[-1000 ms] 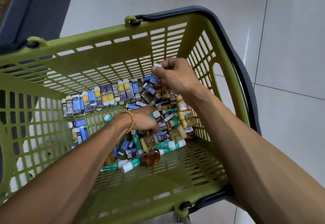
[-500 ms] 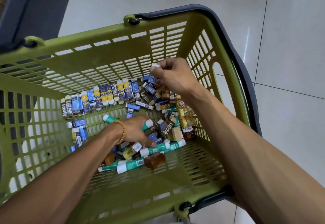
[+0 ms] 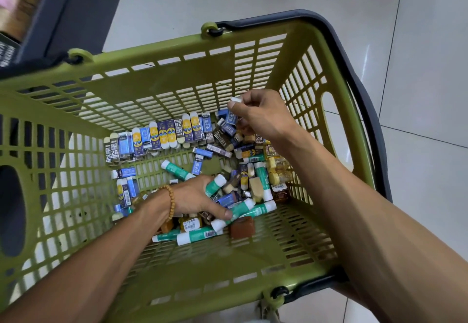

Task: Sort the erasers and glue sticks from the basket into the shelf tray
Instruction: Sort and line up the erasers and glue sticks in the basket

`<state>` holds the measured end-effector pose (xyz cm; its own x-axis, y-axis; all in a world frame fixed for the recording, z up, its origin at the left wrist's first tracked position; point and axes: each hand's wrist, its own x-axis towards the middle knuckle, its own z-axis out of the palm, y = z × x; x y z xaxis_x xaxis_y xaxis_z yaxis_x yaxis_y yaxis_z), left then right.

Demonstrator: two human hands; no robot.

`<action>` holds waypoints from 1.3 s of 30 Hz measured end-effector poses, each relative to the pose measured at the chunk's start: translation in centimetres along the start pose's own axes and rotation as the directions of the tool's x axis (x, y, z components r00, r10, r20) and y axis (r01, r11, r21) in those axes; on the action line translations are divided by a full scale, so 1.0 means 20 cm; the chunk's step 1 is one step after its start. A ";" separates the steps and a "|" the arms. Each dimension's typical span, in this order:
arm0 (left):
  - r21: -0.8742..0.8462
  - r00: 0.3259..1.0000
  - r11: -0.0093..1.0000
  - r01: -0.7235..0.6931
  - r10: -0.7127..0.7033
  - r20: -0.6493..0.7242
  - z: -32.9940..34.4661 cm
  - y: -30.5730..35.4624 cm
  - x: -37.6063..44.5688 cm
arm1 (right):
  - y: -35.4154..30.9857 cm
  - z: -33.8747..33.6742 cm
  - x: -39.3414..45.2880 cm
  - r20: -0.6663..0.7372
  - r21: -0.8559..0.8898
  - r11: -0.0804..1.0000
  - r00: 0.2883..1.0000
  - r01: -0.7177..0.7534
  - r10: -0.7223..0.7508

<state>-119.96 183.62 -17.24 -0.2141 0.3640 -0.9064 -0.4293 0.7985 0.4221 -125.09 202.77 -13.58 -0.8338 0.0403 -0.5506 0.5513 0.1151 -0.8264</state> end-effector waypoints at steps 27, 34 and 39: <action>-0.797 0.905 0.453 -0.398 0.052 -0.422 -0.11 -0.18 -0.43 | -0.03 0.41 0.04 0.211 -0.065 0.996 0.975 -0.058 0.070; -0.782 0.773 0.389 -0.487 -0.226 -0.593 -0.15 -0.31 -0.52 | 0.04 0.82 0.18 0.173 -0.199 0.979 0.981 -0.051 0.087; -0.776 0.732 0.353 -0.523 -0.282 -0.621 -0.19 -0.33 -0.54 | 0.12 0.93 0.25 0.038 -0.309 0.951 0.999 -0.020 0.034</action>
<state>-118.10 172.57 -10.13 -0.5801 -0.2566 -0.7731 -0.7206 -0.2808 0.6339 -127.41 184.86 -20.60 -0.8131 0.0060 -0.5821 0.5316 0.4153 -0.7382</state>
